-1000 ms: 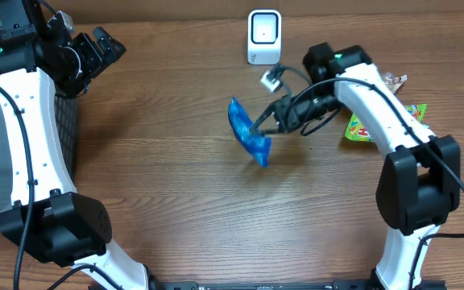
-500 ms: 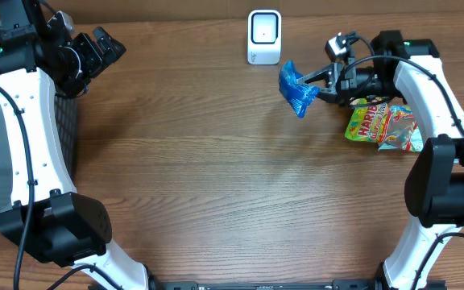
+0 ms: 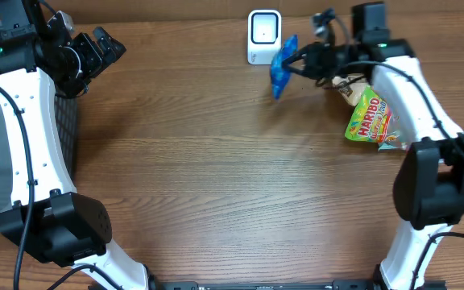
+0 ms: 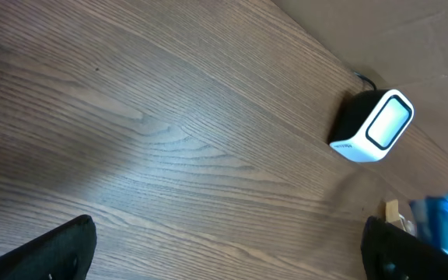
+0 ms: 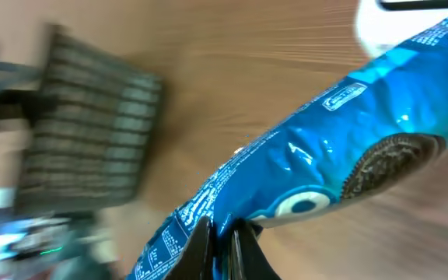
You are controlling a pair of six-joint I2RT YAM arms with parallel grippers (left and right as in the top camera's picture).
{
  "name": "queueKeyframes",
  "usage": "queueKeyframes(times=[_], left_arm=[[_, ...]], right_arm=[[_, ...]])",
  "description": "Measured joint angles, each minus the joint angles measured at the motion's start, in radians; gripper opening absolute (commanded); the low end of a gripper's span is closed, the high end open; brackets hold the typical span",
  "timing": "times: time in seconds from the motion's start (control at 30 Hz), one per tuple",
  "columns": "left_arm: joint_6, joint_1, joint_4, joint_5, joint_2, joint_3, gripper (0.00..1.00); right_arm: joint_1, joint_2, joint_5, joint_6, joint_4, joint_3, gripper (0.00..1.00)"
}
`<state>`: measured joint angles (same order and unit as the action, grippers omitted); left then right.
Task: Scan the item barcode
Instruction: 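Carry the Oreo pack up to the scanner, then hold the Oreo pack barcode in front of the scanner window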
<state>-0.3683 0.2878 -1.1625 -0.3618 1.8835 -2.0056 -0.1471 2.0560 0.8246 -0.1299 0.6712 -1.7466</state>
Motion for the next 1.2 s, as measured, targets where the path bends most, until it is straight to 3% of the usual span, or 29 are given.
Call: queueKeyframes(times=[0.27,0.37,0.57,0.87,1.2], left_arm=[[0.0,0.0,0.0,0.0,0.0,0.0,1.0],[0.0,0.0,0.0,0.0,0.0,0.0,1.0],[0.0,0.0,0.0,0.0,0.0,0.0,1.0],[0.0,0.0,0.0,0.0,0.0,0.0,1.0],[0.0,0.0,0.0,0.0,0.0,0.0,1.0]], right_arm=[[-0.214,0.0,-0.651,0.166,-0.195,0.0,0.04],[-0.246,0.0,-0.753,0.239,-0.288,0.0,0.04],[-0.246,0.039,-0.808,0.359,-0.425,0.0,0.04],[-0.259,0.193,-0.803,0.479,-0.454,0.0,0.04],[-0.261,0.2,-0.868,0.581,-0.492,0.0,0.04]])
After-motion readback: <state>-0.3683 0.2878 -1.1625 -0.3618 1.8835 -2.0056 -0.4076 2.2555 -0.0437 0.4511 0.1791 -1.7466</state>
